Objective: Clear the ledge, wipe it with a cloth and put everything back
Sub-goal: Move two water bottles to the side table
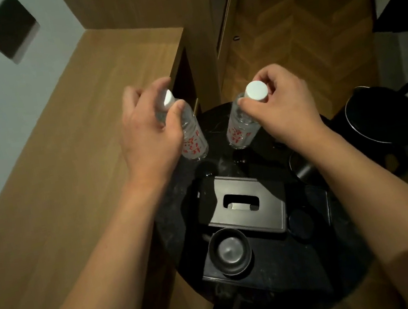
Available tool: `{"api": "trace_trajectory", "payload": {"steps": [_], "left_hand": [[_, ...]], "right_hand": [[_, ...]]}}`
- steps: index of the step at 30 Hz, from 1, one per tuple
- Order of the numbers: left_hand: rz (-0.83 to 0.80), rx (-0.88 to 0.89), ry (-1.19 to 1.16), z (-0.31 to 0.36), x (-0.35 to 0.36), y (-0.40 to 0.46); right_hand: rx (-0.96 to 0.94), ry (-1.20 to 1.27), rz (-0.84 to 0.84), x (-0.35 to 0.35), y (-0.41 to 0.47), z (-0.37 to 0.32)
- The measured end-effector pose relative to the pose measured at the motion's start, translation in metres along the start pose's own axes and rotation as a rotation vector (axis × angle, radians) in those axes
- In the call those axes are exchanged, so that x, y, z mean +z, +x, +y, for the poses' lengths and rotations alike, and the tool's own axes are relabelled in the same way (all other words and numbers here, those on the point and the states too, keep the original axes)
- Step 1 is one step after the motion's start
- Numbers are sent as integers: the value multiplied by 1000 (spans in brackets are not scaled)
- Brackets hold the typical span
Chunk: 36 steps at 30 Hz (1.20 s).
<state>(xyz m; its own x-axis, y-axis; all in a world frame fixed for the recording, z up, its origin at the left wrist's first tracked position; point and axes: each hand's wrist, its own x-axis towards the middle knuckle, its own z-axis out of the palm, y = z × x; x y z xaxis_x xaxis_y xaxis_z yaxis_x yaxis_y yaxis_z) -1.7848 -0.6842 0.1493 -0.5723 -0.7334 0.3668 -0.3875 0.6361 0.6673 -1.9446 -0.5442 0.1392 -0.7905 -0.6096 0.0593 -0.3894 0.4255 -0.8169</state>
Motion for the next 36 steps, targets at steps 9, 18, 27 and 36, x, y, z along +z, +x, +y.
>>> {"api": "trace_trajectory", "payload": {"steps": [9,18,27,36], "left_hand": [[-31,0,27,-40,30,26],[-144,0,-118,-58,76,70],[-250,140,-77,-58,141,107],[-327,40,-101,-72,163,110]], "right_hand": [[26,-93,-90,43,49,27],[110,-129,-58,52,93,50],[166,-109,14,53,127,76],[155,-43,4,58,133,82]]}}
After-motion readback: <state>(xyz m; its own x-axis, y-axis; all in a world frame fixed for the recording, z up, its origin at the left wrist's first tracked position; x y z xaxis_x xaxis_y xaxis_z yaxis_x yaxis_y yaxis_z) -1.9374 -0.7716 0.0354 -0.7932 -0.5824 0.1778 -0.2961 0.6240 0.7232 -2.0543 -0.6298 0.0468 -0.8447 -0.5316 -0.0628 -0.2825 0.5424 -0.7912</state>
